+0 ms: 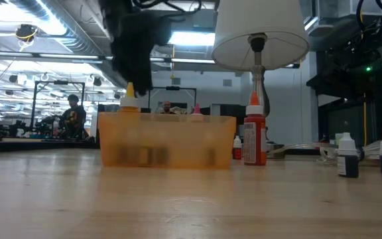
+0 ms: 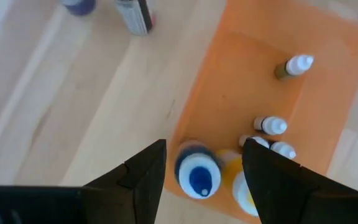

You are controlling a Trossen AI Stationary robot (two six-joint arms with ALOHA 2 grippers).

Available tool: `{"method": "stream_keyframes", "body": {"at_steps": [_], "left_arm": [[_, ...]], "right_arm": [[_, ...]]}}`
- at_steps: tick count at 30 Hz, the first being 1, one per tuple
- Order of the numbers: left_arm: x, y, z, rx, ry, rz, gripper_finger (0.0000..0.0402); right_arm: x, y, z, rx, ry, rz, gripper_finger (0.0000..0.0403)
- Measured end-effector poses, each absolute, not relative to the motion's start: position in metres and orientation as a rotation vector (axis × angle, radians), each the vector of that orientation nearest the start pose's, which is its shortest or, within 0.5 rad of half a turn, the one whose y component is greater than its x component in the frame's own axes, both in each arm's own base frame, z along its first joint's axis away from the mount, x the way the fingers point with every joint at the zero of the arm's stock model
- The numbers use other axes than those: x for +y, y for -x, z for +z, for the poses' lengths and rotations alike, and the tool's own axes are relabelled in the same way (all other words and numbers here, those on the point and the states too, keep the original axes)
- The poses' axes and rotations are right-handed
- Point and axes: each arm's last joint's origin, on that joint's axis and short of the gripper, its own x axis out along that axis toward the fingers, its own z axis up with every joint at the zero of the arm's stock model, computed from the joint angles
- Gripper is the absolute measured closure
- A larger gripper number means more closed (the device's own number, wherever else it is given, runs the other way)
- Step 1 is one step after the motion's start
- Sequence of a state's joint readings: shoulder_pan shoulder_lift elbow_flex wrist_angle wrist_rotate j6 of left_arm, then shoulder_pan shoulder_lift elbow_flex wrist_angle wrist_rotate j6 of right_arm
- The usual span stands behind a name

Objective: Pick & Place food coloring
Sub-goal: Put the big purple food coloring bottle into the orange transparent bin

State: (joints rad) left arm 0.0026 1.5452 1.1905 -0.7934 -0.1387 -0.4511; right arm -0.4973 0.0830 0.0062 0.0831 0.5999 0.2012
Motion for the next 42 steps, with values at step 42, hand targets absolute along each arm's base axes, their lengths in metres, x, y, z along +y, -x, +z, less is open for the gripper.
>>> {"method": "stream_keyframes", "body": {"at_steps": [42], "left_arm": [[0.138, -0.365, 0.268, 0.961, 0.487, 0.887, 0.0177]], "right_arm": [[-0.061, -0.078, 0.167, -0.117, -0.181, -1.092, 0.0079]]}}
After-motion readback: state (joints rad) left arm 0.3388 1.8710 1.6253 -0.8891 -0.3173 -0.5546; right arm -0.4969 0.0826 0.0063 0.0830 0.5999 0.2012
